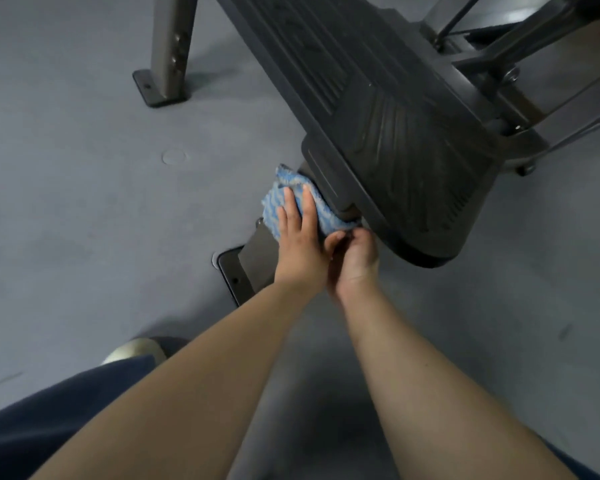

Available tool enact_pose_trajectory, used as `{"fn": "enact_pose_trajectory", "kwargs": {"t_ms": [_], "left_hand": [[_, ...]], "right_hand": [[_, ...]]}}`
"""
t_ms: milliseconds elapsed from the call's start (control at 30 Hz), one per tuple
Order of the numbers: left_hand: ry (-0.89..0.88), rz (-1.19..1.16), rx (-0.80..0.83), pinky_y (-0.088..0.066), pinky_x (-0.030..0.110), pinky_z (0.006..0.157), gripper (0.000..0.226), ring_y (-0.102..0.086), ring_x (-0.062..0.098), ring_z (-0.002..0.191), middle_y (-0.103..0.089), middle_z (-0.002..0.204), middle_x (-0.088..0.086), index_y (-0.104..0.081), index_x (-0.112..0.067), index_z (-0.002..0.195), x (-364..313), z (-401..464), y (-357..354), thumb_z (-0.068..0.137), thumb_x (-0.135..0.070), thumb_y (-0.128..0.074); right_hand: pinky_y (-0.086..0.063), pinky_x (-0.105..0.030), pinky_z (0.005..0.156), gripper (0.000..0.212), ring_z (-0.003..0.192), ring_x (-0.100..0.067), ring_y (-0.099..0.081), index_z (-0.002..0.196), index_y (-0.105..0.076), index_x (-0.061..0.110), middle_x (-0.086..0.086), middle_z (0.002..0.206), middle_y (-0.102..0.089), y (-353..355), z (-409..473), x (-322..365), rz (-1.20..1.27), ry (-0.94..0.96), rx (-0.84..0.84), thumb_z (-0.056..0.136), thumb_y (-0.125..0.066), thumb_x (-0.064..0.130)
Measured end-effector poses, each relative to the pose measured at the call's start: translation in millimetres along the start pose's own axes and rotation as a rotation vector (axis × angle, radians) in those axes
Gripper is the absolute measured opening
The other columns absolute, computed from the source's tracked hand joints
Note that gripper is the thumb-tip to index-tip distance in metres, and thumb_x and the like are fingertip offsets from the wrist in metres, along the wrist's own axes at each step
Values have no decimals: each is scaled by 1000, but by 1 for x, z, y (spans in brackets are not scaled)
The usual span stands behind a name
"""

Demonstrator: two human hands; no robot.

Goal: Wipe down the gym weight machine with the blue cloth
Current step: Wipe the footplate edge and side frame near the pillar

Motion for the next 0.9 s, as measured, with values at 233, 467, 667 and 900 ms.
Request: {"fn": "enact_pose_trajectory", "kwargs": {"t_ms": [233, 467, 667, 900], "left_hand": [[-21, 54, -50, 2, 31, 116, 80, 12, 27, 144, 11, 156, 9, -1, -13, 148, 34, -5, -10, 92, -22, -57], [54, 12, -118, 2, 30, 117, 81, 11, 24, 145, 10, 157, 10, 2, -14, 147, 56, -12, -15, 91, -26, -56], [-133, 29, -187, 6, 29, 114, 67, 6, 31, 145, 4, 157, 13, -2, -22, 145, 17, -13, -12, 94, -36, -43], [-115, 51, -220, 2, 38, 118, 79, 12, 25, 145, 8, 158, 11, 1, -9, 150, -25, 7, -3, 94, -47, -39]], "right_hand": [[-36, -12, 41, 39, 38, -3, -45, 60, -38, 19, 10, 40, -46, 23, 11, -33, -245, -70, 53, 96, -23, 25], [-21, -12, 35, 64, 29, -6, -36, 36, -44, 18, 9, 34, -41, 38, 18, -45, -485, -114, 107, 96, -24, 31], [-48, -10, 62, 23, 70, -1, -59, 87, -49, 21, 8, 77, -61, 23, 10, -17, -338, 133, 142, 102, -31, 17], [-50, -16, 80, 25, 93, -10, -59, 86, -51, 20, 0, 108, -60, -3, -17, 23, -275, 268, 271, 102, -32, 15]]}}
Point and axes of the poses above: each hand's wrist, its own z-axis towards the middle knuckle, its own y-axis out of the back of the hand, x = y × z, the point moved 5 cm from there along z, towards the middle knuckle
